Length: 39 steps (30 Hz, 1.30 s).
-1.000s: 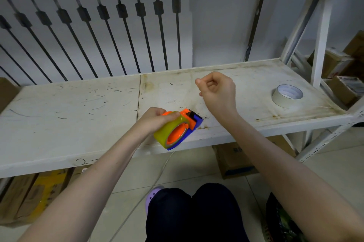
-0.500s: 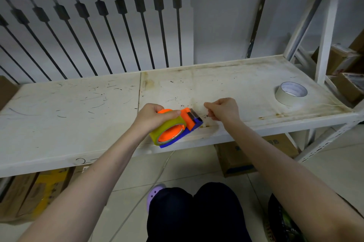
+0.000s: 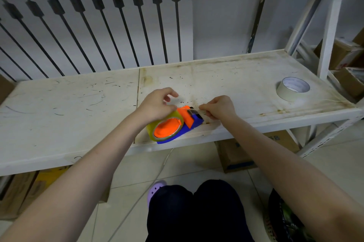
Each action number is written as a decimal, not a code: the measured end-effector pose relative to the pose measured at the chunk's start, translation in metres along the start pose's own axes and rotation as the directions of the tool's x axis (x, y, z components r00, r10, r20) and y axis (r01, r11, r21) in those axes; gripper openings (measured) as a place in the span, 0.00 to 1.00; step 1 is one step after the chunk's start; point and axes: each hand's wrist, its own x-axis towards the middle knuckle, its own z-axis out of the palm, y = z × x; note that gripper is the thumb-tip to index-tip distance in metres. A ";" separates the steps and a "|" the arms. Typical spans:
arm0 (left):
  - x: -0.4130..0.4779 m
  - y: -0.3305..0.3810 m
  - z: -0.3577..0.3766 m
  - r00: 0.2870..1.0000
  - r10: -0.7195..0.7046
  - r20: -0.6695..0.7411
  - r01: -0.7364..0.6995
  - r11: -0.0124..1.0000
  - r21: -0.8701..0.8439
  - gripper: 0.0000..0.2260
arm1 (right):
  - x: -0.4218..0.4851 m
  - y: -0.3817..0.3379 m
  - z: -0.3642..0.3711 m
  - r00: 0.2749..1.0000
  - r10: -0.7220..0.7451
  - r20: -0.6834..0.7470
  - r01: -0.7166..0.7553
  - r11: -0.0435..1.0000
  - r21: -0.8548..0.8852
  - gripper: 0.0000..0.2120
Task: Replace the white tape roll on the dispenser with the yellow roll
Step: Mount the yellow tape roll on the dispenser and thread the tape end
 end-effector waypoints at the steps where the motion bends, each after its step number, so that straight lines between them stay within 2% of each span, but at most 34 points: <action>1: 0.001 0.005 0.000 0.996 0.069 0.059 -0.072 0.996 0.043 0.16 | 0.000 0.000 0.001 1.000 -0.005 -0.007 0.005 1.000 0.001 0.14; 3: 0.003 0.017 0.002 0.976 0.116 0.187 -0.154 0.967 0.201 0.23 | -0.001 0.001 0.002 1.000 -0.011 -0.015 0.011 1.000 -0.005 0.13; 5: 0.004 0.028 0.005 0.960 0.084 0.265 -0.176 0.922 0.344 0.25 | -0.002 0.003 0.003 0.999 -0.017 -0.028 0.017 1.000 0.002 0.12; 9: 0.002 0.036 0.008 0.948 0.062 0.313 -0.205 0.871 0.446 0.25 | -0.005 0.009 0.004 0.998 -0.039 -0.052 0.041 0.998 0.037 0.10; 18: 0.003 0.033 0.007 0.933 0.068 0.353 -0.227 0.873 0.432 0.26 | -0.013 0.007 0.004 1.000 0.007 -0.020 -0.004 0.984 0.179 0.10; 23: 0.007 0.032 0.009 0.915 0.041 0.400 -0.216 0.889 0.403 0.27 | -0.022 0.001 0.001 1.000 0.015 -0.009 -0.013 0.987 0.160 0.12; 28: 0.009 0.027 0.011 0.927 0.074 0.368 -0.192 0.936 0.295 0.25 | -0.034 -0.003 0.004 0.994 -0.053 -0.093 0.076 0.960 0.269 0.04; 31: 0.008 0.028 0.011 0.926 0.069 0.370 -0.197 0.926 0.321 0.26 | -0.035 -0.004 0.006 0.997 -0.053 -0.053 0.063 0.977 0.203 0.03; 35: 0.008 0.035 0.012 0.919 0.046 0.392 -0.204 0.906 0.372 0.24 | -0.033 -0.006 0.001 1.000 -0.002 -0.007 0.003 0.995 0.099 0.14; 37: 0.009 0.034 0.012 0.922 0.047 0.384 -0.200 0.907 0.371 0.22 | -0.032 -0.006 -0.001 1.000 -0.002 -0.011 0.003 0.998 0.060 0.13; 39: 0.009 0.032 0.013 0.928 0.068 0.366 -0.210 0.907 0.366 0.21 | -0.032 -0.003 -0.002 1.000 -0.001 -0.028 0.004 0.991 0.132 0.09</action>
